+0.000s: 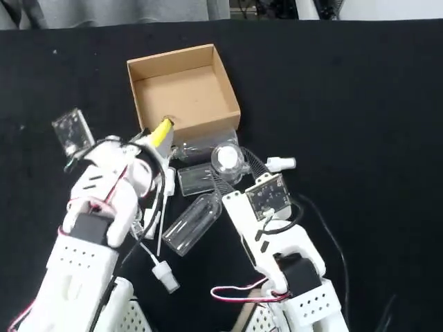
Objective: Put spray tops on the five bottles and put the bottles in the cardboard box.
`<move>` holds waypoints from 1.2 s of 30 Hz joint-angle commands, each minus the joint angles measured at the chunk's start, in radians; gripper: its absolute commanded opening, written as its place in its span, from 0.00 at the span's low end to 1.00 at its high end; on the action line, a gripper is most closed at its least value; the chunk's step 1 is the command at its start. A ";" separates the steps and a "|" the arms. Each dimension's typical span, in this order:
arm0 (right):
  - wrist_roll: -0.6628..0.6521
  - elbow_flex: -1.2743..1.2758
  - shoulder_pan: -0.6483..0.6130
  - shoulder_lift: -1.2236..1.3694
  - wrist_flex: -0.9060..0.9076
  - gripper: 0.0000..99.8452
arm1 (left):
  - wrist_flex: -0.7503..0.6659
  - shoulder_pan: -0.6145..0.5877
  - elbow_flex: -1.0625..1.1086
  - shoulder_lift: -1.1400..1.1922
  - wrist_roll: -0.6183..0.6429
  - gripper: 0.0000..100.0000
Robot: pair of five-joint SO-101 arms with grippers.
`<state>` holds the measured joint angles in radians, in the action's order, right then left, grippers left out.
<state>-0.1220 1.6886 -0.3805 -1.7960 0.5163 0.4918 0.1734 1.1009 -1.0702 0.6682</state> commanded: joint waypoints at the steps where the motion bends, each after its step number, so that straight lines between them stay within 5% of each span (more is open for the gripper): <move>1: 0.000 -0.013 0.029 -0.054 -0.003 0.01 | 0.003 -0.010 -0.130 0.149 0.077 0.16; 9: 0.000 -0.015 0.028 -0.054 -0.005 0.01 | 0.017 -0.059 -0.236 0.339 0.207 0.16; 20: 0.000 -0.015 0.028 -0.054 -0.005 0.01 | 0.347 -0.047 -0.533 0.548 0.310 0.17; 36: 0.000 -0.012 0.028 -0.054 -0.005 0.01 | 0.358 -0.048 -0.687 0.829 0.399 0.16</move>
<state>-0.1220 1.6886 -0.3821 -1.7960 0.5163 0.8462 0.1258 0.5025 -0.2739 1.0472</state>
